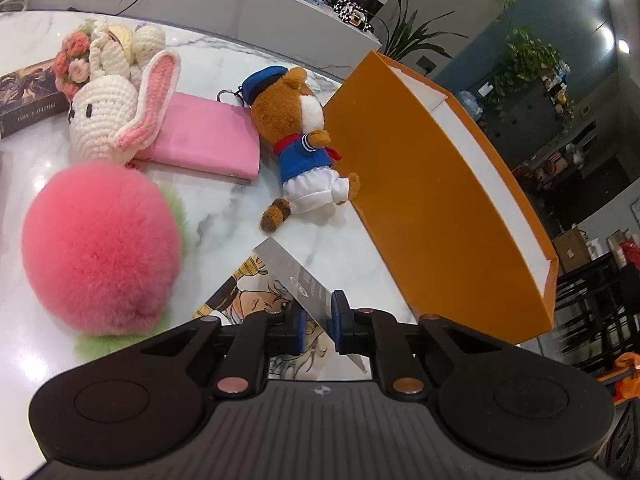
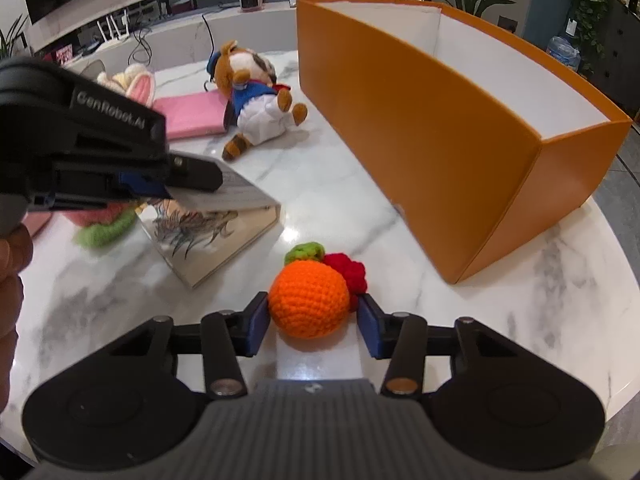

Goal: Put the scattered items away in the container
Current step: 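Grasp the comic book with the left gripper while the right gripper grasps the crocheted orange, then carry the comic book and crocheted orange over the orange box with both grippers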

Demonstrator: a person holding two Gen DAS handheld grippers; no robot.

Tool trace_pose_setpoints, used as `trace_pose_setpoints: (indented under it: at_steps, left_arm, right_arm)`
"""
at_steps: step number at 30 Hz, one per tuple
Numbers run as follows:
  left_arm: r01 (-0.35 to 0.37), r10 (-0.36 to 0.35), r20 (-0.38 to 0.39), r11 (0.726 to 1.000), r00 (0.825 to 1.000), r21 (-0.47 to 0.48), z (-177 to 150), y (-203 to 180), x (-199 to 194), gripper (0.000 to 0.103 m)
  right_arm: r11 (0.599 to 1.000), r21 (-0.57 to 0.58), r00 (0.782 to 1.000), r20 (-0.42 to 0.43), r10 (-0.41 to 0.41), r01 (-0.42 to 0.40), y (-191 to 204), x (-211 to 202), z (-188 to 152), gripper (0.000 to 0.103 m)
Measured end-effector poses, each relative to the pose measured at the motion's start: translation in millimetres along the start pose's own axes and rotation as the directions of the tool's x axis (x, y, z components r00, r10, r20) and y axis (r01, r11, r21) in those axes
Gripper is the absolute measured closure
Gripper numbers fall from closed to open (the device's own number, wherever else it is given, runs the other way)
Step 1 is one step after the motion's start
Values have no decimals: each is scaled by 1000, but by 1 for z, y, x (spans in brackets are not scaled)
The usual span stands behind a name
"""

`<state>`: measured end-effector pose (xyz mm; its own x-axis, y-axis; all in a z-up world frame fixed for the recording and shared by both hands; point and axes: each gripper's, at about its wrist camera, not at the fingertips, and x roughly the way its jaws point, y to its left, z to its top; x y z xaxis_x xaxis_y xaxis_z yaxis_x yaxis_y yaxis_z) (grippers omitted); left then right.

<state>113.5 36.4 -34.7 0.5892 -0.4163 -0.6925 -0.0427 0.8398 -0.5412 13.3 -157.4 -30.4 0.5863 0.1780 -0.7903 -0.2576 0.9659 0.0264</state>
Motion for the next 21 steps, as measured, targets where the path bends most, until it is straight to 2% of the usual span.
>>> trace_pose_setpoints:
  at_steps: [9, 21]
  left_arm:
    - [-30, 27, 36, 997, 999, 74, 1, -19, -17, 103]
    - [-127, 118, 56, 971, 991, 200, -20, -54, -36, 103]
  right_arm:
    - [1000, 12, 999, 50, 8, -9, -4, -14, 3, 54]
    - [1000, 17, 994, 111, 20, -22, -11, -36, 4, 54]
